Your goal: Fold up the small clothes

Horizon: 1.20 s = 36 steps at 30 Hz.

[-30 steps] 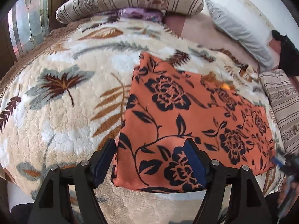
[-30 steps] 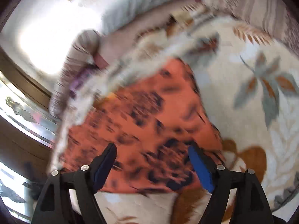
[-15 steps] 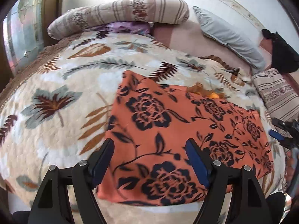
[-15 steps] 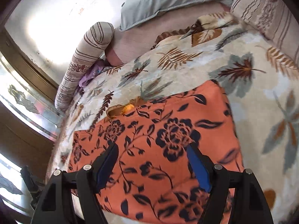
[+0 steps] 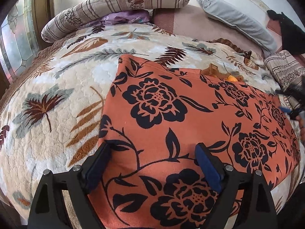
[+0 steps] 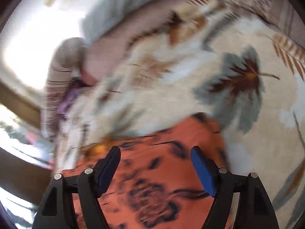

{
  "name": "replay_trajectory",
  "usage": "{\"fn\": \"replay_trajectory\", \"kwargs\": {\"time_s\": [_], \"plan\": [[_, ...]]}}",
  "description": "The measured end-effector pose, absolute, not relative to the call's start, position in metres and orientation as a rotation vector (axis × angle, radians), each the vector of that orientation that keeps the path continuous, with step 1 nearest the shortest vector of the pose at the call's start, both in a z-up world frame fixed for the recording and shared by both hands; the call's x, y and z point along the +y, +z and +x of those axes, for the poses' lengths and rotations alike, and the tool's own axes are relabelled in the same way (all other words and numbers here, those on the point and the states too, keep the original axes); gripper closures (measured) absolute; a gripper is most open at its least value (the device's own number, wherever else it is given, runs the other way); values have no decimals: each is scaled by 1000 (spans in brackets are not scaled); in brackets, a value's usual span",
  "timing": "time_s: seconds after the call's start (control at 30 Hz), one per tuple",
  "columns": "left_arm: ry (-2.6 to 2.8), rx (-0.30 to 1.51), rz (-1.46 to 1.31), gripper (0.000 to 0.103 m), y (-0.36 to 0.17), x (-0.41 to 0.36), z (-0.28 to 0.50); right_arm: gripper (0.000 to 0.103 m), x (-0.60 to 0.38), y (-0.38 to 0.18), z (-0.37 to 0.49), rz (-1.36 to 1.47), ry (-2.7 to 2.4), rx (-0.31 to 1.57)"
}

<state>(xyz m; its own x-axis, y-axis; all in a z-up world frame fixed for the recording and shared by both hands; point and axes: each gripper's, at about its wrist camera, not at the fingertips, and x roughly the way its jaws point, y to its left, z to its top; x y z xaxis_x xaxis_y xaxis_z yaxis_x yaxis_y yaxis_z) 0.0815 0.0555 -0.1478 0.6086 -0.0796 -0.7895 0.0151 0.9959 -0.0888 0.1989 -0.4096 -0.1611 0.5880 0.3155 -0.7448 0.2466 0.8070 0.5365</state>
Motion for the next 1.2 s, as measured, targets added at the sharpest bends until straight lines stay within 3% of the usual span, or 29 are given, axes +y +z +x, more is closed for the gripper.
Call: {"fn": "replay_trajectory", "kwargs": {"time_s": [0.07, 0.2, 0.27, 0.3, 0.47, 0.6, 0.73, 0.9, 0.97, 1.0, 1.03, 1.13, 1.2], "plan": [[-66, 914, -87, 13, -147, 57, 80, 28, -423, -166, 195, 774, 17, 916], [-70, 907, -95, 12, -148, 58, 79, 26, -412, -138, 189, 688, 105, 823], [-72, 908, -92, 11, -149, 57, 79, 24, -419, -156, 199, 655, 52, 904], [-75, 908, -89, 11, -148, 57, 79, 28, -427, -170, 203, 687, 28, 935], [-82, 903, -90, 10, -149, 59, 79, 26, -410, -141, 198, 650, 107, 835], [-86, 901, -72, 9, -149, 57, 80, 28, -421, -169, 213, 653, 6, 922], [-89, 896, -70, 9, -150, 57, 79, 28, -387, -132, 203, 512, 59, 836], [-94, 897, -78, 9, -149, 57, 79, 29, -311, -102, 219, 310, 239, 865], [-96, 897, -76, 9, -149, 57, 78, 43, -287, -110, 234, 260, 256, 901], [-96, 897, -76, 9, -149, 58, 78, 59, -279, -118, 244, 246, 258, 936], [-97, 898, -76, 9, -149, 58, 78, 69, -274, -127, 250, 246, 259, 967], [-99, 906, -81, 9, -148, 58, 79, 73, -261, -149, 272, 209, 257, 1024], [-99, 906, -82, 9, -148, 59, 79, 73, -275, -140, 272, 238, 192, 951]]}}
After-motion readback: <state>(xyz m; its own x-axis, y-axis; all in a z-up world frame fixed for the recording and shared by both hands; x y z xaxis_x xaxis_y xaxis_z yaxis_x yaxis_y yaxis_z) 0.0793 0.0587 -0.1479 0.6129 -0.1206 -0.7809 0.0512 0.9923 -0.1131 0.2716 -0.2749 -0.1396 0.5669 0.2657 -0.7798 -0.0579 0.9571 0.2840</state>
